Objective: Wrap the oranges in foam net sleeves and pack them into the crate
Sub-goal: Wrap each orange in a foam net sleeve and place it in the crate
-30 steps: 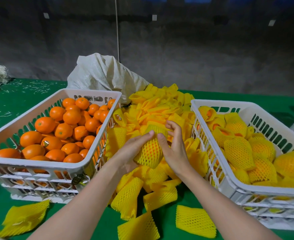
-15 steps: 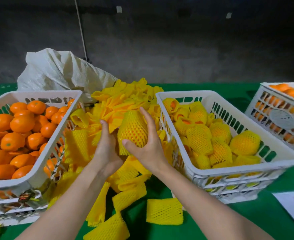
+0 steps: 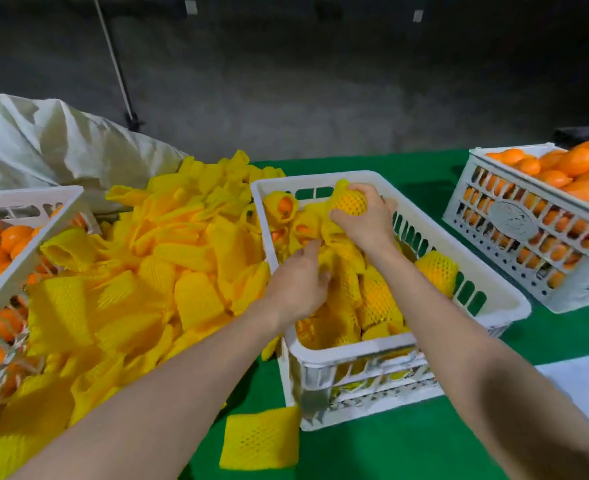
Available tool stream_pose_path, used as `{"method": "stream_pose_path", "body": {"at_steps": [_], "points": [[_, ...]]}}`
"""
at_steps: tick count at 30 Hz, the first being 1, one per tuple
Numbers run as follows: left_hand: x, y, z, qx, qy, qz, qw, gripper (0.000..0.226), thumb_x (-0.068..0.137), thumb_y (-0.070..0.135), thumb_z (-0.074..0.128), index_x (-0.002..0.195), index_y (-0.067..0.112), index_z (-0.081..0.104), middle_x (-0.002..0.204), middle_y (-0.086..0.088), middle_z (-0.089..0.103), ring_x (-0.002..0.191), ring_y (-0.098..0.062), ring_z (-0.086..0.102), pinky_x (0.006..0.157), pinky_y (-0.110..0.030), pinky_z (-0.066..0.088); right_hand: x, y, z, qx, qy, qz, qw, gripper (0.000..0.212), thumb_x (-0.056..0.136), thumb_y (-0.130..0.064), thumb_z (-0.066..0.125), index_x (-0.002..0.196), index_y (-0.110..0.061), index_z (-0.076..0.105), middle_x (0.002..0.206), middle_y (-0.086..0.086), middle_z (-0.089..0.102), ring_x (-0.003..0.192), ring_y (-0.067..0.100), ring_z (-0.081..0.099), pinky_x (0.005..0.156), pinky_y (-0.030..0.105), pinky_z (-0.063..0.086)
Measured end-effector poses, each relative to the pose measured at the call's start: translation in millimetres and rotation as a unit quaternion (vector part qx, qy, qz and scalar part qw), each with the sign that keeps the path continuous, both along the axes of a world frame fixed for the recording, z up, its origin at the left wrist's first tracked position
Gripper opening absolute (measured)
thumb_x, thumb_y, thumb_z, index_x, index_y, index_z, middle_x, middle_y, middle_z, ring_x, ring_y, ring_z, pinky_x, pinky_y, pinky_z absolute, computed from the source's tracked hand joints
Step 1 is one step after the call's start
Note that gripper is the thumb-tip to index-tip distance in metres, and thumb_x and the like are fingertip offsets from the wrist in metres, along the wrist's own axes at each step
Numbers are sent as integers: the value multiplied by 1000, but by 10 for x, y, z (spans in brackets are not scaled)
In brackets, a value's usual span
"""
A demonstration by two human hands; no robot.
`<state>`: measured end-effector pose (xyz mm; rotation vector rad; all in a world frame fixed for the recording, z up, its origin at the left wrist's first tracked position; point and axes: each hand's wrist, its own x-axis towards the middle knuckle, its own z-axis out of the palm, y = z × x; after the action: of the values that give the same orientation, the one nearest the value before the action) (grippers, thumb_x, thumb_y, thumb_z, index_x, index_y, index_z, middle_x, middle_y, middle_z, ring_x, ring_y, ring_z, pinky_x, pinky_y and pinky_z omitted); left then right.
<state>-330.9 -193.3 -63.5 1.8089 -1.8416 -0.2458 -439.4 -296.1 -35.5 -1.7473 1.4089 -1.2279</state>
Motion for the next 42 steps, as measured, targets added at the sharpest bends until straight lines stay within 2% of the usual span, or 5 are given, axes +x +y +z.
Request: {"method": "stream_pose_path", "body": {"at_steps": [19,29,32,36,42], "points": [[4,-49,-97,54,-111,11,992,42,94,39,53,133,24,47,116,-1,63,109,-23,57,80,-30,44,-151,-1195,-546,2,347,-27,937,50,101,-27,32,149,-21,20,158,11,10,143,37,9,117,50,8],[396,460,-49,-124,235,137,954,23,89,-4,52,100,5,70,101,-2,67,93,-11,58,75,-7,39,930,281,311,-222,155,259,927,19,91,-14,56,103,-8,69,102,9,71,96,26,63,84,34,44],[975,664,12,-140,258,247,924,31,87,-13,44,101,1,69,96,-5,65,88,-14,57,69,-14,38,1286,588,232,-188,319,377,849,25,92,-24,55,114,-16,65,122,8,62,117,26,53,94,34,42],[1632,1007,25,-141,302,330,883,37,83,-15,38,98,5,65,96,-9,63,92,-23,60,73,-25,42,1828,885,-278,-64,661,413,623,44,93,-24,49,137,-21,44,158,9,6,142,39,10,109,52,28],[2022,1468,-127,-129,348,342,864,26,92,-6,44,92,10,64,97,-5,63,99,-25,61,76,-30,44,2069,869,-854,-26,774,371,512,58,98,-24,45,150,-24,20,157,7,-15,143,38,-13,111,60,9]]}}
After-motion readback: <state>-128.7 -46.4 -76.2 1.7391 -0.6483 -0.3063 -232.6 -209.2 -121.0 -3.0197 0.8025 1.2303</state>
